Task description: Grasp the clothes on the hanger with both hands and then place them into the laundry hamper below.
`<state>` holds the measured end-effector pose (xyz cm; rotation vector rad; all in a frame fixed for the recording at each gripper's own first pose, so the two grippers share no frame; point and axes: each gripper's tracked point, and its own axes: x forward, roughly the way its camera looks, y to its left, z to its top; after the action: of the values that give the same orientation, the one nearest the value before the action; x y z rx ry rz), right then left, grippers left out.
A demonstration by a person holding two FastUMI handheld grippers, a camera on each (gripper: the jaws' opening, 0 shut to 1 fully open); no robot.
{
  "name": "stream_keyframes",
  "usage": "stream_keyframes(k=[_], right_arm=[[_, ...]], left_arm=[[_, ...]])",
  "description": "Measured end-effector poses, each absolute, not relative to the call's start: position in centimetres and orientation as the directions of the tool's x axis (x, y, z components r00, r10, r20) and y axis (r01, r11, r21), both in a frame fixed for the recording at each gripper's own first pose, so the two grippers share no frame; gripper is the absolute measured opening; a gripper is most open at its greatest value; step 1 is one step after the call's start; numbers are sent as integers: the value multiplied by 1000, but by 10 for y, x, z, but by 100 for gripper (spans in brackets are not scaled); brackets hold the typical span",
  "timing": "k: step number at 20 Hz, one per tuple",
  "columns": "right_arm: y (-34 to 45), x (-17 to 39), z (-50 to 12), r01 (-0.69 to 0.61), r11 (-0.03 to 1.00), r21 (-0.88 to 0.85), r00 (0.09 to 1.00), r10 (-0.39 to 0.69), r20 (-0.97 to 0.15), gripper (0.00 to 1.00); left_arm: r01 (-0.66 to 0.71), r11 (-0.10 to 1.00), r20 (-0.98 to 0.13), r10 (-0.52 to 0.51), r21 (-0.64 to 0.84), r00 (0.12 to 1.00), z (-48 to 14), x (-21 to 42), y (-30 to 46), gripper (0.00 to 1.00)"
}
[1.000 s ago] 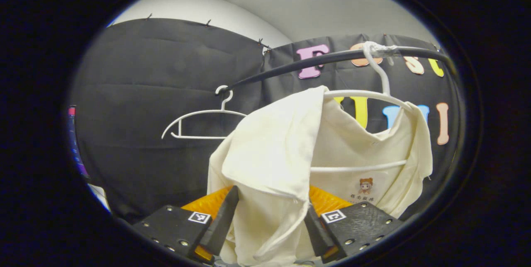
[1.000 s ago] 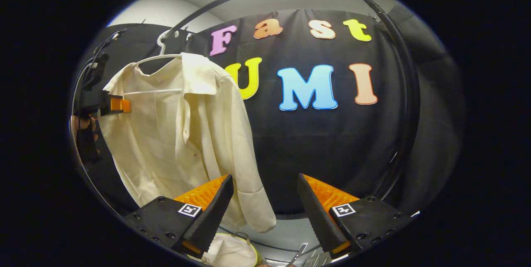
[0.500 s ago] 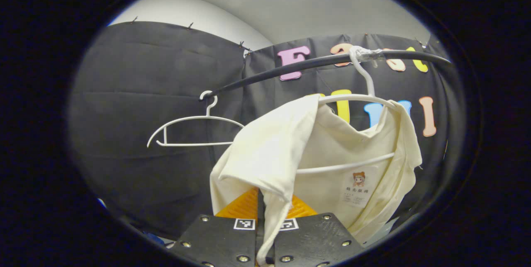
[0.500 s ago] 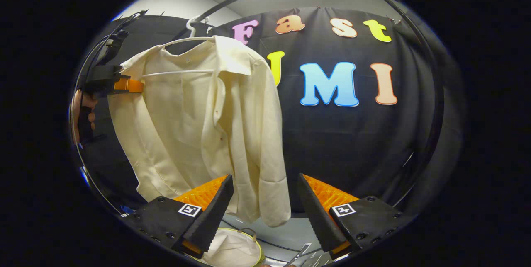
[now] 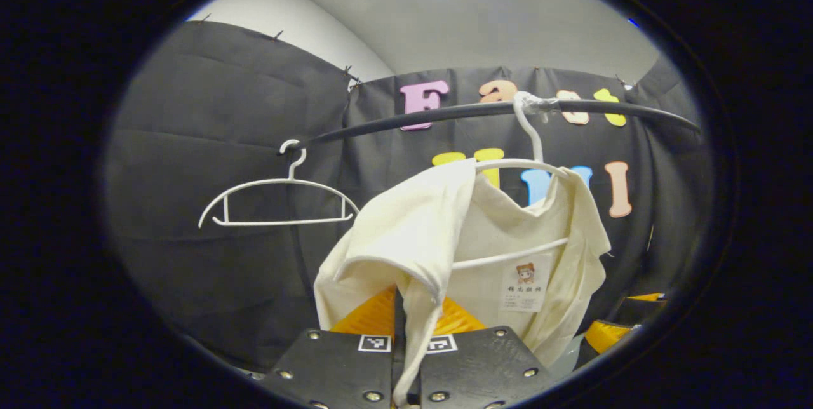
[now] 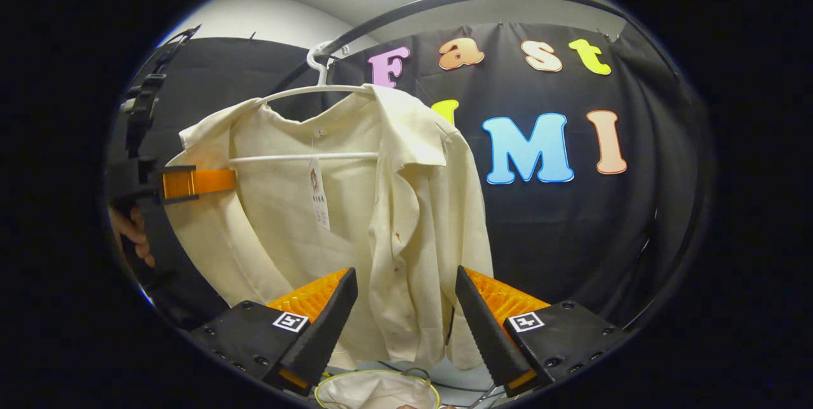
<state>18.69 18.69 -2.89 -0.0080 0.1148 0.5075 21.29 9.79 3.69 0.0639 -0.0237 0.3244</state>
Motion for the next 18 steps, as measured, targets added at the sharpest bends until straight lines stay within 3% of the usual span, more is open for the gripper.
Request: stream_keyframes(k=[6,18], right_arm=[[214,233,3,-483,876,-16,875,481,-62,98],[248,284,12,-454,868,-203,889,455,-44,98]], left_arm=[[-277,960,30,278,-39,960,34,221,96,2],[-253,967,39,254,-24,966,31,219,97,3]])
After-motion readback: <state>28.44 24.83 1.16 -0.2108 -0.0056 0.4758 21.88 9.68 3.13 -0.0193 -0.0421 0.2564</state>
